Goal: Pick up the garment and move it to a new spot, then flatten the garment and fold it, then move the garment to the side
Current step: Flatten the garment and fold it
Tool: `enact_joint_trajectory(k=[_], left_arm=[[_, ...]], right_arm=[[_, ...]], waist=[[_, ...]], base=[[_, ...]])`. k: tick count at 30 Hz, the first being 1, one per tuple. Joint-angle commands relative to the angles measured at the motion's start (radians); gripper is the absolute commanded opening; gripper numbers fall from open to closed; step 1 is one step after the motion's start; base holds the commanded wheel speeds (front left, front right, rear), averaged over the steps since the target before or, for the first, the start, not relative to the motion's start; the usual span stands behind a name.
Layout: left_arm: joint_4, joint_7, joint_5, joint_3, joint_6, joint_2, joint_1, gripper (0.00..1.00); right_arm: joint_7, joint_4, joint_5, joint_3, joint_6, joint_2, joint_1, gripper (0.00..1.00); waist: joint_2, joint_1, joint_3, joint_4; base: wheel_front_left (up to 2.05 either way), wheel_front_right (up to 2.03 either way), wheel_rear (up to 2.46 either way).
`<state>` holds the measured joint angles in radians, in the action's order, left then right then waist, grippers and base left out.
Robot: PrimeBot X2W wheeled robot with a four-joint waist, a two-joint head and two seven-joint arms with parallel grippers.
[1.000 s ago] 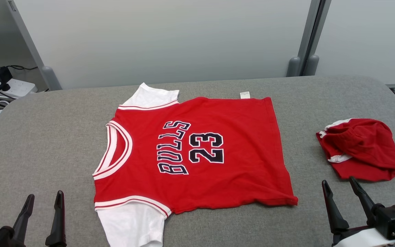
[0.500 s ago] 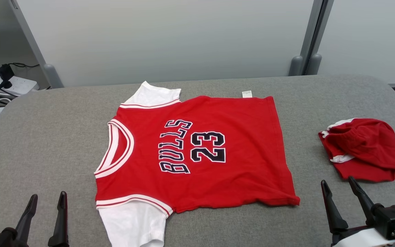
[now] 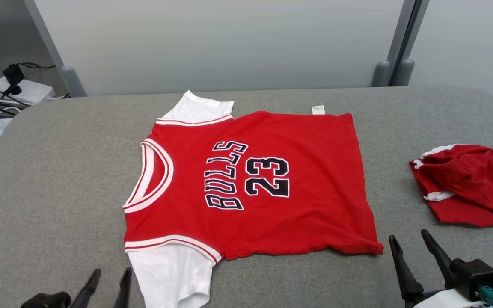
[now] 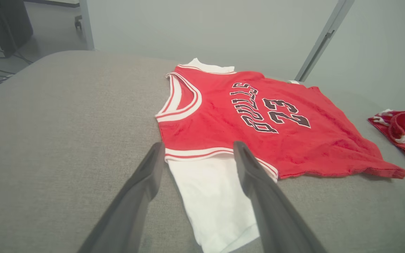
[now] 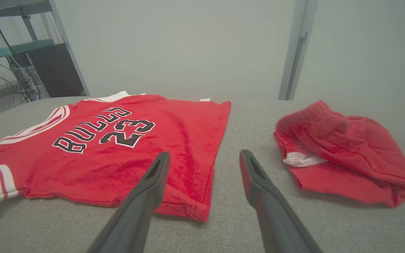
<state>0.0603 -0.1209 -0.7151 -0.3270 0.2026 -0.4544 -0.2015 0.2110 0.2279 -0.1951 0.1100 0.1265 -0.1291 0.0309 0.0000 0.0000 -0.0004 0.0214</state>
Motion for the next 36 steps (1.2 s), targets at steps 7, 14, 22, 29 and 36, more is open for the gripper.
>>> enact_joint_trajectory(k=[7, 14, 22, 29, 36], left_arm=[[-0.049, 0.089, -0.077, -0.034, -0.061, 0.025, 0.047, 1.00], [-0.148, 0.130, -0.124, -0.063, -0.121, 0.056, 0.108, 1.00], [-0.283, 0.141, -0.163, -0.071, -0.172, 0.083, 0.159, 1.00], [-0.339, 0.148, -0.188, -0.079, -0.211, 0.102, 0.187, 1.00], [-0.347, 0.162, -0.209, -0.090, -0.246, 0.109, 0.198, 0.00]], right_arm=[[-0.006, 0.067, -0.016, 0.051, 0.004, -0.009, -0.021, 1.00], [0.007, 0.145, -0.014, 0.082, 0.004, -0.015, -0.088, 1.00], [0.027, 0.225, -0.014, 0.115, 0.004, -0.016, -0.168, 1.00], [0.040, 0.278, -0.018, 0.114, 0.004, -0.019, -0.201, 1.00], [0.046, 0.303, -0.021, 0.109, 0.004, -0.016, -0.221, 0.00]], waist=[[0.0000, 0.0000, 0.096, 0.037], [0.0000, 0.0000, 0.165, 0.039], [0.0000, 0.0000, 0.196, 0.026], [0.0000, 0.0000, 0.211, 0.028], [0.0000, 0.0000, 0.216, 0.029]], base=[[0.00, 0.00, 0.00], [0.00, 0.00, 0.00], [0.00, 0.00, 0.00], [0.00, 0.00, 0.00], [0.00, 0.00, 0.00]])
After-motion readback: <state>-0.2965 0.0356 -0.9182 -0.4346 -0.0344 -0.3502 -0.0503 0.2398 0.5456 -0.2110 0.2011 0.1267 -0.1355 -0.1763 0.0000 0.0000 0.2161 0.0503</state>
